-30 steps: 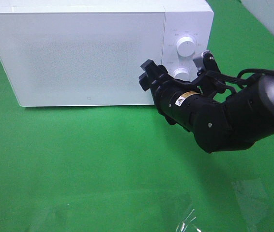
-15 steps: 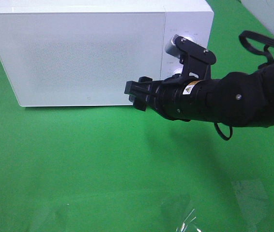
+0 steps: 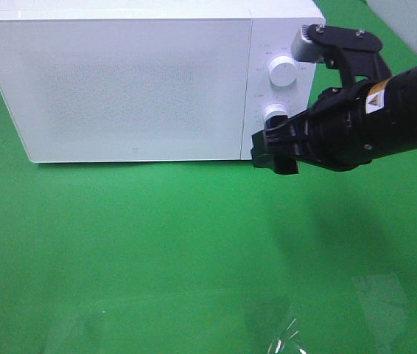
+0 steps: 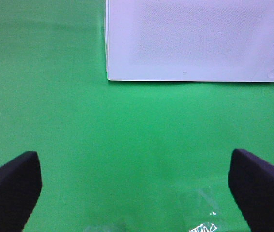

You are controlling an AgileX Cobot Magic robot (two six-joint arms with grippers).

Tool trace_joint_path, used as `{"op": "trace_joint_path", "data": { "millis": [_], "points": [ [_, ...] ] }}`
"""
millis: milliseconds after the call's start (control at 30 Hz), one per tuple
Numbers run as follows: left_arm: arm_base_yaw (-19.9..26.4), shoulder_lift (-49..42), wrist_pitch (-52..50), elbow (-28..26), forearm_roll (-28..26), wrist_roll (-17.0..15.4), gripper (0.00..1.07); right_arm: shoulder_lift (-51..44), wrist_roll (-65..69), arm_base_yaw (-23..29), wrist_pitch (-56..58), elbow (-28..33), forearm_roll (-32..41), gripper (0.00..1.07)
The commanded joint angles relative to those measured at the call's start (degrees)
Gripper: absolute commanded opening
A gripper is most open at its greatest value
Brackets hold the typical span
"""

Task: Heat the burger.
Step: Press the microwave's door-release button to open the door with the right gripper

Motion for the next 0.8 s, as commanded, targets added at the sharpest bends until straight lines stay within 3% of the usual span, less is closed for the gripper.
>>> {"op": "trace_joint_path", "data": {
  "millis": [33,367,800],
  "points": [
    [0.11,-0.86,-0.40,0.23,-0.57,-0.06,0.97,-7.10,-1.09,-0.34,9.17,-0.06,-1.89,0.74],
    [0.11,-0.86,-0.40,0.23,-0.57,-0.06,0.97,-20.51,-2.35,-0.29,28.36,-0.06,-3.32,0.74],
    [0.11,-0.86,-0.40,0.23,-0.57,-0.06,0.97,-31.91,-2.75,-0.29,39.13,0.00,-5.33,0.74]
  ]
}}
